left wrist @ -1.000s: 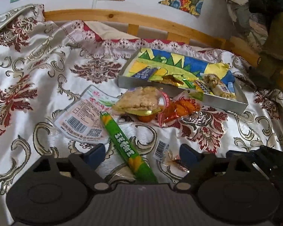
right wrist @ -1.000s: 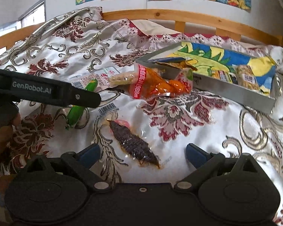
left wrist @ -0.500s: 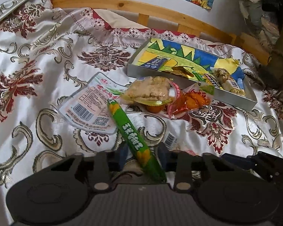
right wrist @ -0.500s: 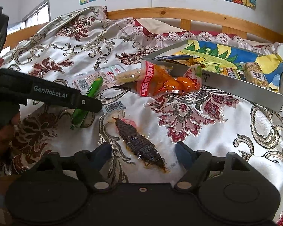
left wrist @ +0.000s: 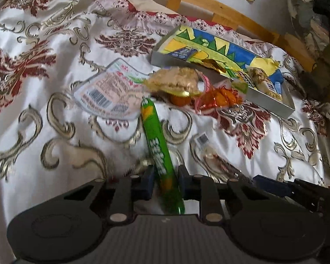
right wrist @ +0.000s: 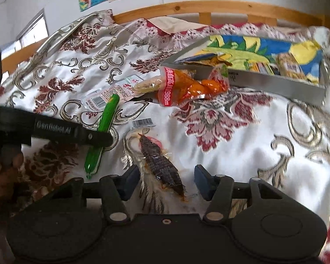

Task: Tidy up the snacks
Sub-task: 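Grasp the green stick packet with the left tool while the right tool grasps the dried-fish packet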

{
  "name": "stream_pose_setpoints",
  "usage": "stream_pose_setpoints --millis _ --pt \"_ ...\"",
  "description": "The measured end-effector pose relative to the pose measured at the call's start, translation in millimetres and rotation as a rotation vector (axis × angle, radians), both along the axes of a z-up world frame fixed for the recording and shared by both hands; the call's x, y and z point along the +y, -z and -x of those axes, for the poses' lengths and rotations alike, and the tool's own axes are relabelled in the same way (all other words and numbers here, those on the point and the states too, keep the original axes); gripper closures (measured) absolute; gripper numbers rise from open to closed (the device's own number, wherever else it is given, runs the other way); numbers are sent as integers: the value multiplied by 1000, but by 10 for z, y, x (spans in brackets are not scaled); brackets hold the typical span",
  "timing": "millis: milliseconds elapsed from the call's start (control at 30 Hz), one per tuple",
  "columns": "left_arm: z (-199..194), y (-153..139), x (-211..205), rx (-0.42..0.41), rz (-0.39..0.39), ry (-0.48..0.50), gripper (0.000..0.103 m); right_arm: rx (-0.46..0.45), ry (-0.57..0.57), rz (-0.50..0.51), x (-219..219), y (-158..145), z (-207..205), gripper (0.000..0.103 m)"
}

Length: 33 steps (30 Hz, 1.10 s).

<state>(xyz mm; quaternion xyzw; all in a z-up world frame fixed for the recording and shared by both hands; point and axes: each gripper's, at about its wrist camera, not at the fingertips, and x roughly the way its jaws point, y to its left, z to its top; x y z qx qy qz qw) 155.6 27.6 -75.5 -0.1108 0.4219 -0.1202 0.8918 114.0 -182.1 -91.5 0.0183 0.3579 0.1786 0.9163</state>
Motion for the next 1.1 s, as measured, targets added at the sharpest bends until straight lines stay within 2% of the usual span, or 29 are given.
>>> stream_pose_setpoints --millis 167,400,567,633,700,900,1100 --pt "6 -5 3 16 14 -6 78 -9 11 15 27 -40 59 47" --pt "-114 31 28 -1 34 -37 69 -29 20 -14 -24 20 -10 23" --pt "-162 49 -11 -20 13 -28 68 -57 -3 12 33 48 -69 22" --pt "-159 54 -19 -25 11 -27 68 -53 -13 12 46 62 -88 24" --pt "-156 54 -24 -27 9 -27 68 -52 -17 18 62 72 -88 32" --pt "-130 26 -45 -35 -10 -30 79 -57 -15 46 106 65 -76 46" --pt "-66 -44 -107 -54 2 8 81 -68 -13 70 144 22 -8 52"
